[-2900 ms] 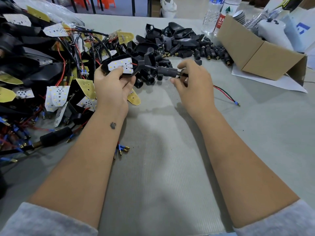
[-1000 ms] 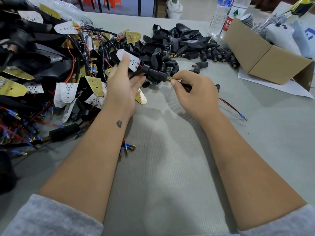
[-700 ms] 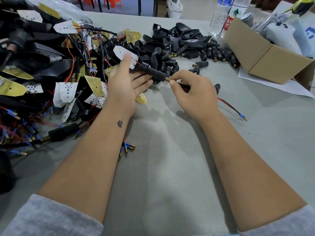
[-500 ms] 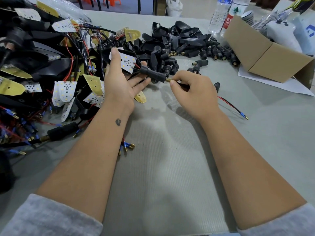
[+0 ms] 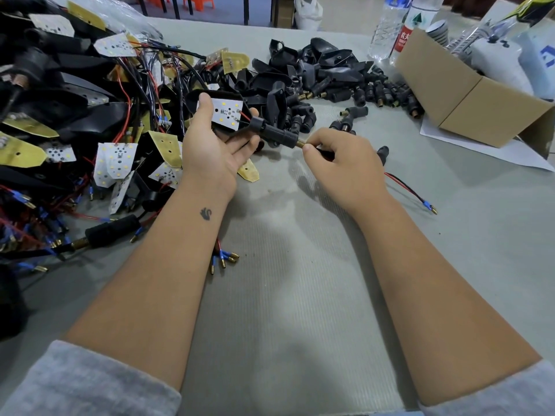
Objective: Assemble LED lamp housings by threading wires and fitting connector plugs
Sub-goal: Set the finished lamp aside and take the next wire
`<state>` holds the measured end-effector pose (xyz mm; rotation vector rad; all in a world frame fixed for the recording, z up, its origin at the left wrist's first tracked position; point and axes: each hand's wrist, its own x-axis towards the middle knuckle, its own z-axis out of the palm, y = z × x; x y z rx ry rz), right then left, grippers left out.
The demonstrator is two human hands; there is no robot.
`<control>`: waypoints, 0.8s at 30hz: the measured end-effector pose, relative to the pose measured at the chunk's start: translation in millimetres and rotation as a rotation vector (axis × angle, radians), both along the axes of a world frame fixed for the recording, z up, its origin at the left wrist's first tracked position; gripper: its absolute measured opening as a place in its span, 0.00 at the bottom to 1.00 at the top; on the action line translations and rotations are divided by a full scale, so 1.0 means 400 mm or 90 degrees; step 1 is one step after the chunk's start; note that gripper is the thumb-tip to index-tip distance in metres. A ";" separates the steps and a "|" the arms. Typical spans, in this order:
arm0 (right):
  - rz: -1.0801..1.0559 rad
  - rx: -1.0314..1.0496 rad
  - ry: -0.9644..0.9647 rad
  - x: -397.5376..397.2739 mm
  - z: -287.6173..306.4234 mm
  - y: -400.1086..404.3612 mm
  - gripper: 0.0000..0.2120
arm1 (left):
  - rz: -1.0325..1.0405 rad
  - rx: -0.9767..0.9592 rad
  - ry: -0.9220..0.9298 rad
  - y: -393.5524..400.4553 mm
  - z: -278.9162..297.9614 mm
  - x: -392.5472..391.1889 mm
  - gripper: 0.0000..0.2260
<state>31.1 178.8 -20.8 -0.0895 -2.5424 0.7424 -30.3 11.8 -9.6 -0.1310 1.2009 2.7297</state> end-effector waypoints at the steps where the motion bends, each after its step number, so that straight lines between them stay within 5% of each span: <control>1: 0.006 0.002 -0.001 -0.001 -0.001 -0.002 0.08 | 0.002 -0.005 0.001 0.002 0.001 -0.001 0.24; 16: -0.020 0.102 -0.017 0.000 0.000 -0.018 0.09 | -0.062 -0.042 -0.020 0.015 -0.014 -0.025 0.26; 24: 0.006 0.109 -0.121 0.017 0.082 -0.073 0.09 | -0.109 -0.298 0.033 -0.031 0.074 -0.032 0.11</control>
